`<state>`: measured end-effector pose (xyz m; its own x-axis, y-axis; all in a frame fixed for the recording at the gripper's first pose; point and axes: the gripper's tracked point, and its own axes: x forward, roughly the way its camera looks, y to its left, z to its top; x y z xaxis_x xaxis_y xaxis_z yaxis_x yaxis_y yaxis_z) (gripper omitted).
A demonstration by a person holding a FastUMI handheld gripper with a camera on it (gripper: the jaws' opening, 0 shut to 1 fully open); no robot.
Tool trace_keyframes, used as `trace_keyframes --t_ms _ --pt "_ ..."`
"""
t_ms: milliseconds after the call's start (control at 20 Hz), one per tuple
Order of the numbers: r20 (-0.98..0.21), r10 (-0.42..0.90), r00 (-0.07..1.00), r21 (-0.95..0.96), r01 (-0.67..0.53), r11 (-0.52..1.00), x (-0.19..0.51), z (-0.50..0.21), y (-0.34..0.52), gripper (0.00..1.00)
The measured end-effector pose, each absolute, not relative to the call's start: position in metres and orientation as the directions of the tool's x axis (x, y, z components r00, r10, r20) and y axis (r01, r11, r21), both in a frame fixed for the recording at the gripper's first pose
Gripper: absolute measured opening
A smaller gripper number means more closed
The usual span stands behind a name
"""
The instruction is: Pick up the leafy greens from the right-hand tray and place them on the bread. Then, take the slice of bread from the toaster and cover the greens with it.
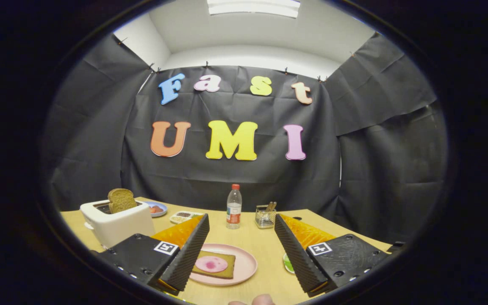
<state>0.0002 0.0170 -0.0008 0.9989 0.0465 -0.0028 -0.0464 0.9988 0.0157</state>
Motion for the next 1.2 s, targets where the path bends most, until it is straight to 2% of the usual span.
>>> trace_keyframes --t_ms 600,850,1200 --pt "-0.012 0.044 0.999 0.012 -0.044 0.999 0.003 -0.003 0.008 0.95" --pt "-0.009 -0.026 1.0 -0.017 0.026 1.0 0.006 -0.001 -0.049 0.95" --pt "-0.147 -0.077 0.986 0.076 0.088 0.993 0.009 -0.028 -0.144 0.95"
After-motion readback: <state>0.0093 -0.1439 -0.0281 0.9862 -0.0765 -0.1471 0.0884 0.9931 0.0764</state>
